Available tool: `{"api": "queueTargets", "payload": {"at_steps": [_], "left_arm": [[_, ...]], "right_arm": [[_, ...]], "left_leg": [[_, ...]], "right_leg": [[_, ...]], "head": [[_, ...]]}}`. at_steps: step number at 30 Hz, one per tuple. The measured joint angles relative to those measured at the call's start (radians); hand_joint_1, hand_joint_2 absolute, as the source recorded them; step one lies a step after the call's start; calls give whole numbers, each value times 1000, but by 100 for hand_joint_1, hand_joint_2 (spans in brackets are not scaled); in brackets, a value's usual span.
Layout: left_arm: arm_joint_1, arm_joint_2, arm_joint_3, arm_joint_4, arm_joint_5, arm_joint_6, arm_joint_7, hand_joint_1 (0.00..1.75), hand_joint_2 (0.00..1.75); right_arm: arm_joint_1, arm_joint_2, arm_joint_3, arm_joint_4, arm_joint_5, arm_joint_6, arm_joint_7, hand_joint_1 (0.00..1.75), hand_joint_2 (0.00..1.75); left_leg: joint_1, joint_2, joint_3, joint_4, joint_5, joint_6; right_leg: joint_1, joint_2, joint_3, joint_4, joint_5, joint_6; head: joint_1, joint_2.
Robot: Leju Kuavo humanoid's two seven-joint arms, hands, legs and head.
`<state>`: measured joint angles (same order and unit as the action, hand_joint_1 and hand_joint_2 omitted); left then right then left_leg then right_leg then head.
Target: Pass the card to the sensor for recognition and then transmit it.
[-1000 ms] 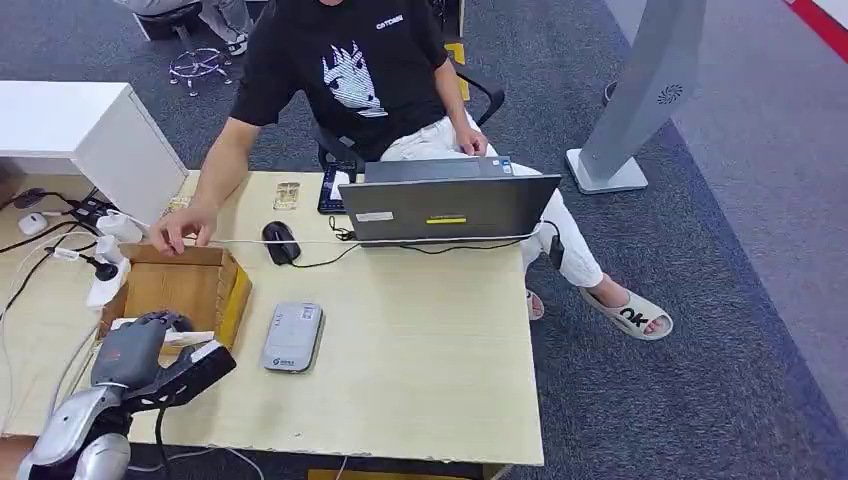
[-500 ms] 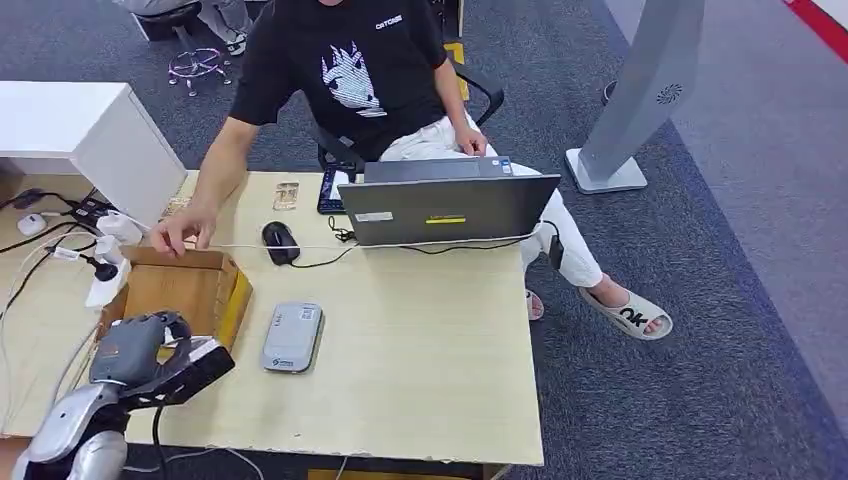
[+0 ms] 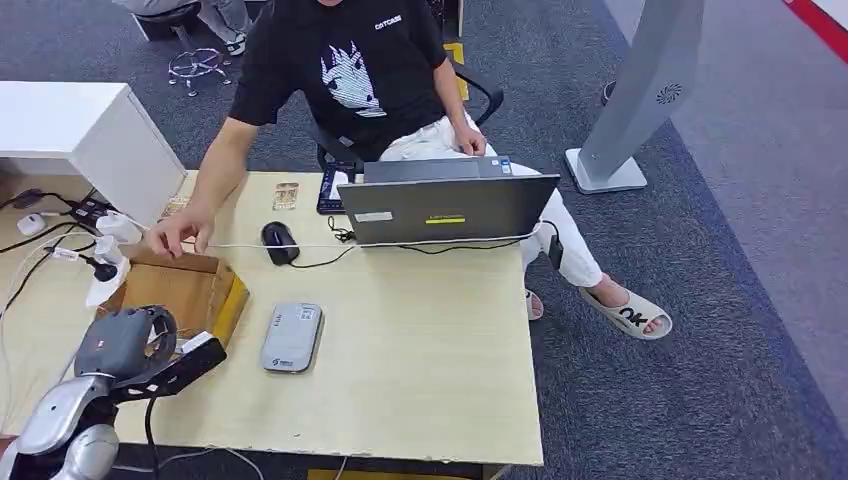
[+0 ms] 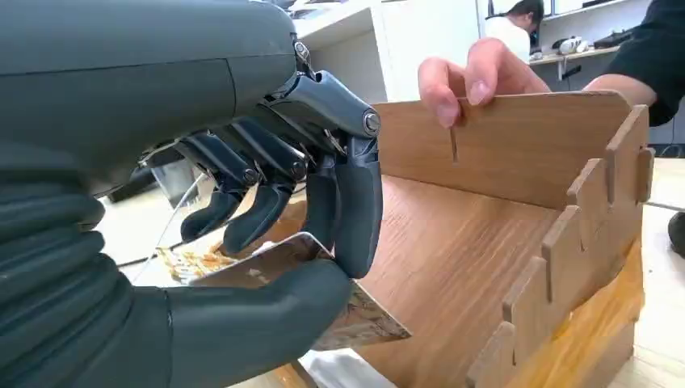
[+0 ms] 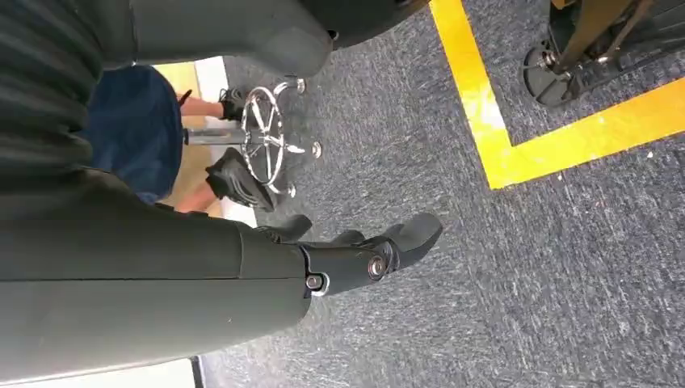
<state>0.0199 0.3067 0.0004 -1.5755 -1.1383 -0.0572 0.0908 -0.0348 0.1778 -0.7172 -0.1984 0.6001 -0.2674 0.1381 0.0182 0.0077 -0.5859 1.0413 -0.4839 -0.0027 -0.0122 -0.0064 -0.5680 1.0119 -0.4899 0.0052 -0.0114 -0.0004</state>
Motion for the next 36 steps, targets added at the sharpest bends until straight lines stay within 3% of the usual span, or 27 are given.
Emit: {"api": "queueTargets", "payload": {"at_steps": [3, 6, 16, 21, 36], "left_arm": [[-4, 4, 0, 0, -3, 0, 0, 159, 175], [-3, 4, 0, 2, -14, 1, 4, 175, 175], [-12, -5, 0, 2, -57, 33, 24, 175, 175], [-17, -17, 0, 3, -92, 87, 35, 175, 175], [-30, -40, 0, 3, -101, 90, 35, 175, 175]], "right_arm": [[0, 0, -2, 0, 0, 0, 0, 0, 175], [0, 0, -5, 0, 1, 0, 0, 0, 175], [0, 0, -13, 0, 13, 1, 0, 0, 175], [0, 0, -19, 0, 23, 1, 0, 0, 175], [0, 0, -24, 0, 27, 1, 0, 0, 175]], "left_leg": [[0, 0, 0, 0, 0, 0], [0, -1, 0, 0, 0, 0], [0, -1, 0, 0, 0, 0], [0, -1, 0, 0, 0, 0], [0, -1, 0, 0, 0, 0]], "right_leg": [[0, 0, 0, 0, 0, 0], [0, 0, 0, 0, 0, 0], [0, 0, 0, 0, 0, 0], [0, -1, 0, 0, 0, 0], [0, 0, 0, 0, 0, 0]], "head": [[0, 0], [0, 0], [0, 0], [0, 0], [0, 0]]}}
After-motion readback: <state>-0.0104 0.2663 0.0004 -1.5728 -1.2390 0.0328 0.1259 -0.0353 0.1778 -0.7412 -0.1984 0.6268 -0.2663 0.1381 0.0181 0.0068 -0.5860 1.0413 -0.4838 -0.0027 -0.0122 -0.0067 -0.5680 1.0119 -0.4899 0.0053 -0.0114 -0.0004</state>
